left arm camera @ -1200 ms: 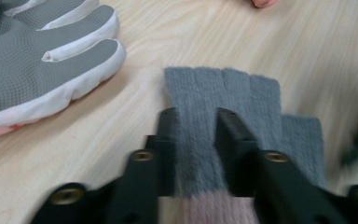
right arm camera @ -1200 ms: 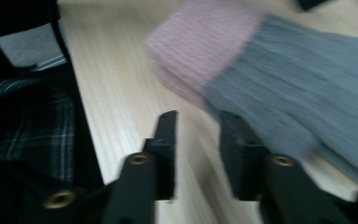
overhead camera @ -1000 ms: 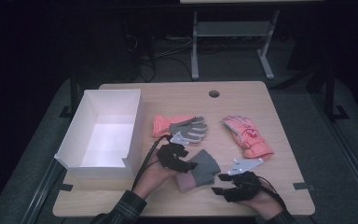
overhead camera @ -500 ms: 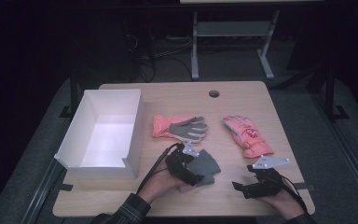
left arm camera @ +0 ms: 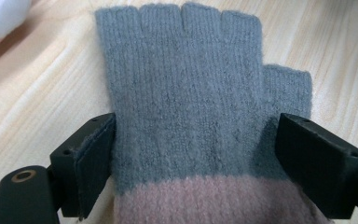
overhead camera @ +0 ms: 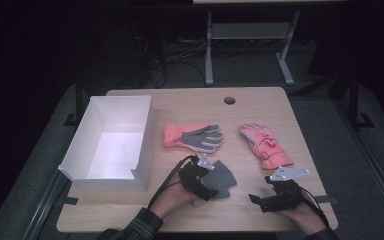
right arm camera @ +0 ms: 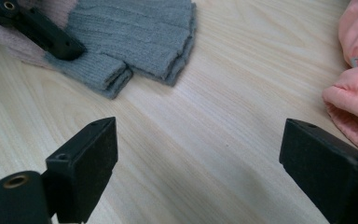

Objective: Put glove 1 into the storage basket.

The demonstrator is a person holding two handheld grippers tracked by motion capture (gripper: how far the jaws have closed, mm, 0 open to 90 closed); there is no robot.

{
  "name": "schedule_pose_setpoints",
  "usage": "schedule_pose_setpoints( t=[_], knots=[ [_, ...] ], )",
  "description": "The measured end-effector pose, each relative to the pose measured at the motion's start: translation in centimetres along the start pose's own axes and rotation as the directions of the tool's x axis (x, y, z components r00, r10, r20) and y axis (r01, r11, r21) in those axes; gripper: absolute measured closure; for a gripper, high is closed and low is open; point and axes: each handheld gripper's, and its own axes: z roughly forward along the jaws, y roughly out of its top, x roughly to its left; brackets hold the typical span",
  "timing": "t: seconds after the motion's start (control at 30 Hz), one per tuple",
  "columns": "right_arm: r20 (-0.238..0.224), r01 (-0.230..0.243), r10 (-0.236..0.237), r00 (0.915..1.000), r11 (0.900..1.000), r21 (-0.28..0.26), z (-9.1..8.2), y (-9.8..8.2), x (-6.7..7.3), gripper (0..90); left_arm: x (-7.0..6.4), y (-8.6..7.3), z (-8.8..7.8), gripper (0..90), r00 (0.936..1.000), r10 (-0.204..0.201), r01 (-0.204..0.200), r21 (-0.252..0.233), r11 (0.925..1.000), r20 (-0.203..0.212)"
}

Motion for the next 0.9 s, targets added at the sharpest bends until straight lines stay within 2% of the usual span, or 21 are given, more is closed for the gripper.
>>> schedule_pose_setpoints(
  t=[0.2, 0.43, 0.47, 0.5, 0.7, 0.9],
  knots=[
    [0.005, 0.007, -0.007, 1.0, 1.0, -0.002, 0.12, -0.01, -0.11, 11.1, 0.03, -0.03, -0.04, 16.3, 0.9999, -0.003, 0.003, 0.003, 1.0, 0.01],
    [0.01, -0.008, 0.008, 0.9999, 1.0, 0.002, 0.09, -0.03, -0.11, 11.5, 0.12, 0.01, -0.4, 34.6, 0.9986, 0.002, -0.002, 0.001, 1.0, 0.054],
    [0.011, -0.007, 0.007, 0.9999, 1.0, 0.002, 0.09, -0.03, -0.11, 11.5, 0.06, 0.01, -0.37, 37.9, 0.9978, -0.017, 0.018, -0.011, 0.9998, 0.064],
    [0.011, -0.006, 0.006, 0.9999, 1.0, 0.001, 0.09, -0.02, -0.11, 11.5, 0.19, 0.0, -0.44, 41.1, 0.9972, -0.011, 0.011, -0.005, 0.9999, 0.074],
    [0.013, -0.003, 0.003, 0.9999, 1.0, 0.005, 0.26, 0.02, -0.11, 11.6, 0.48, 0.09, -0.43, 56.2, 0.9903, -0.052, 0.053, -0.001, 0.9986, 0.129],
    [0.019, -0.005, 0.005, 0.9998, 1.0, 0.005, 0.24, 0.0, -0.13, 11.6, 0.87, 0.19, -0.53, 61.5, 0.9837, -0.077, 0.077, 0.008, 0.997, 0.163]
  ],
)
